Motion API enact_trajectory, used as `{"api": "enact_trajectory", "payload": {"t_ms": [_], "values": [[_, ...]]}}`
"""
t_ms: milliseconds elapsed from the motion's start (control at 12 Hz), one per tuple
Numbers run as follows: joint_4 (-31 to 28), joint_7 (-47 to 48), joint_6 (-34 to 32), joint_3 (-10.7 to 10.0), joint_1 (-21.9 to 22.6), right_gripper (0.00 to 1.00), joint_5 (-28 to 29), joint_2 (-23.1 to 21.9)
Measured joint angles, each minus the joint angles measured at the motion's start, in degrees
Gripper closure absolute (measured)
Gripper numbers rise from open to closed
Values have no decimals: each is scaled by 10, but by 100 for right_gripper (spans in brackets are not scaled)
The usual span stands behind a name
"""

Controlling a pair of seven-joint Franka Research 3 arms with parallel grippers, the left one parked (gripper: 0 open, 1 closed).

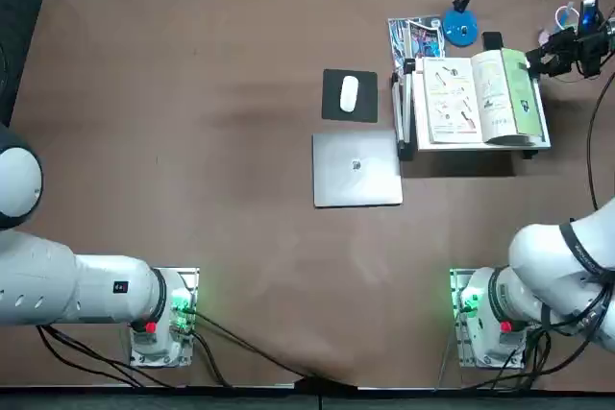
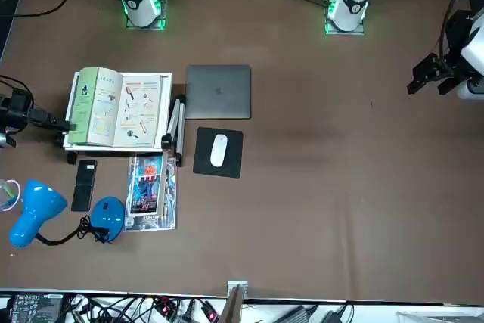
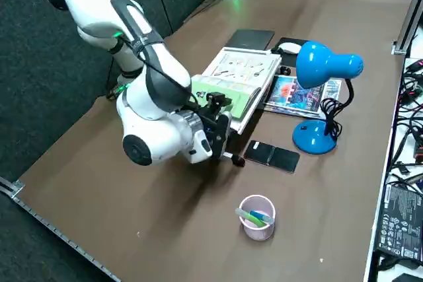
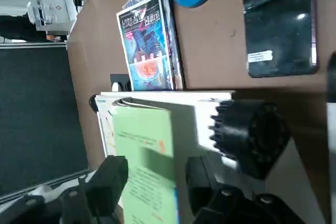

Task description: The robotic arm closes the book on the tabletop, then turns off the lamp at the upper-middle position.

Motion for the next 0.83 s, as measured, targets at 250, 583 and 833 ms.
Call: {"api": "enact_trajectory", "payload": {"t_ms": [250,583,833], "values": [[0,0,-2,6,23,44,1,-2],[5,0,-5,6,53,54,1,-14],[9,14,-16,7,65,72,1,-38]]}}
